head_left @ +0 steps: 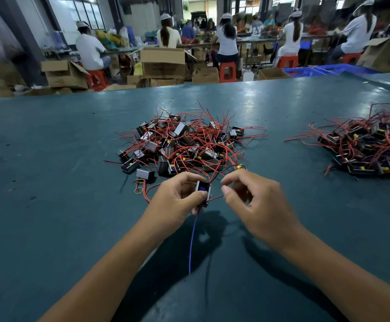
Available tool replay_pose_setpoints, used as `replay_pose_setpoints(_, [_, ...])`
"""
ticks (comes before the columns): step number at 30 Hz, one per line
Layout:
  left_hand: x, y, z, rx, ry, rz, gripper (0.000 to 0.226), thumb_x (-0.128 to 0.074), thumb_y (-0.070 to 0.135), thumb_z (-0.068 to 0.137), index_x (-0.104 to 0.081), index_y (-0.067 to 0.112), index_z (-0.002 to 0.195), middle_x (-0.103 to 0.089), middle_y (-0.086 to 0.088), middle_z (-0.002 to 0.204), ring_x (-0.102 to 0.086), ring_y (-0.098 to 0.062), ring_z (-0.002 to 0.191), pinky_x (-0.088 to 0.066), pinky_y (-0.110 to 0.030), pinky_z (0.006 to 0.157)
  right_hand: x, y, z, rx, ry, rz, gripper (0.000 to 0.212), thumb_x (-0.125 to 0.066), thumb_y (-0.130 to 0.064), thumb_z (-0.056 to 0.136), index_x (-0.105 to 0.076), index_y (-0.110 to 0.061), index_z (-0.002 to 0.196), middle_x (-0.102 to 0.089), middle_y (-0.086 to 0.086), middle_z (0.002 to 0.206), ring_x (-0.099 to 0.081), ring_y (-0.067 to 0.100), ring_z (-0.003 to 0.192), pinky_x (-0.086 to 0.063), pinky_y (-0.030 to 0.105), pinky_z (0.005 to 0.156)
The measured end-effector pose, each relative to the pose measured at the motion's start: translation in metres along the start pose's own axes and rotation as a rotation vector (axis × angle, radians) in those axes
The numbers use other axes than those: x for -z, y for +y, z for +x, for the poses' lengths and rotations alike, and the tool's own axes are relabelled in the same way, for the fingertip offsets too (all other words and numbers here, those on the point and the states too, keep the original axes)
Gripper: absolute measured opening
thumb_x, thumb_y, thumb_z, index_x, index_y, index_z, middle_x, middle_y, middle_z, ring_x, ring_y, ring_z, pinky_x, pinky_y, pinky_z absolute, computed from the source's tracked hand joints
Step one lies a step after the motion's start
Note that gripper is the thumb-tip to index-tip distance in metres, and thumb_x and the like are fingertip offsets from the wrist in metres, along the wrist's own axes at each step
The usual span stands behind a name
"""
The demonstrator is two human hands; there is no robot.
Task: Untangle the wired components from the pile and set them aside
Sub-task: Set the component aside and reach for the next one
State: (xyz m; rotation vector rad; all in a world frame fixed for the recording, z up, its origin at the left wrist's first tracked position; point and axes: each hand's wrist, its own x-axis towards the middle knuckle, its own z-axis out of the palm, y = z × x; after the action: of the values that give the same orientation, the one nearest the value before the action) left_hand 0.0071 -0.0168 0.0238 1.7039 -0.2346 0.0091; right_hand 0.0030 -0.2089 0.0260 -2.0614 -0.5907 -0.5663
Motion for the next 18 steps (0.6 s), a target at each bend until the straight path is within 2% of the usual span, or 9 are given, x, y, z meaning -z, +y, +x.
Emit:
replay_pose_setpoints(2, [-0.001,0.0,-0.001,0.003,-0.028,0.013,0.017,-0.061,-0.003,0.094,-0.067,0.005,0.106,-0.07,-0.001,0.071,-0.061,-0.012,0.062,-0.047,-0.022,0.056,0.0,0.002,0.0,-0.062,-0.03,0.041,0.004,-0.066,-0.029,0.086,-0.066,-0.025,0.086,-0.054,-0.01,0.058,-0.047,0.007,0.053,-0.036,0.014,0.054])
replay_pose_setpoints(5, [-0.003,0.001,-0.003,0.01,-0.071,0.041,0.019,-0.06,-0.002,0.094,-0.071,0.009,0.106,-0.069,0.001,0.07,-0.06,-0.011,0.062,-0.046,-0.021,0.057,0.001,0.006,0.002,-0.162,-0.02,0.13,0.007,-0.073,-0.026,0.087,-0.067,-0.026,0.082,-0.055,-0.003,0.059,-0.042,0.003,0.05,-0.035,0.015,0.05])
replay_pose_setpoints(8, [-0.004,0.0,-0.004,0.021,-0.084,0.059,0.021,-0.06,0.0,0.095,-0.072,0.015,0.105,-0.07,0.001,0.073,-0.062,-0.01,0.065,-0.048,-0.022,0.06,0.001,0.009,0.006,-0.292,-0.008,0.269,0.008,-0.072,-0.031,0.085,-0.07,-0.025,0.081,-0.053,-0.007,0.057,-0.041,0.007,0.05,-0.035,0.02,0.048])
replay_pose_setpoints(13, [-0.002,0.0,-0.004,0.033,-0.084,0.087,0.021,-0.062,0.004,0.095,-0.073,0.02,0.103,-0.072,0.0,0.075,-0.061,-0.012,0.067,-0.05,-0.024,0.062,-0.002,0.007,0.008,-0.471,0.018,0.575,0.015,-0.07,-0.012,0.09,-0.071,-0.018,0.075,-0.05,-0.003,0.051,-0.037,0.009,0.043,-0.03,0.015,0.041])
replay_pose_setpoints(18, [-0.003,-0.001,-0.005,0.041,-0.091,0.105,0.021,-0.063,0.005,0.094,-0.073,0.021,0.101,-0.073,-0.001,0.078,-0.06,-0.014,0.069,-0.051,-0.024,0.063,-0.001,0.005,0.013,-0.682,0.044,0.763,0.013,-0.07,-0.015,0.088,-0.068,-0.017,0.075,-0.048,-0.001,0.053,-0.037,0.009,0.044,-0.025,0.017,0.038])
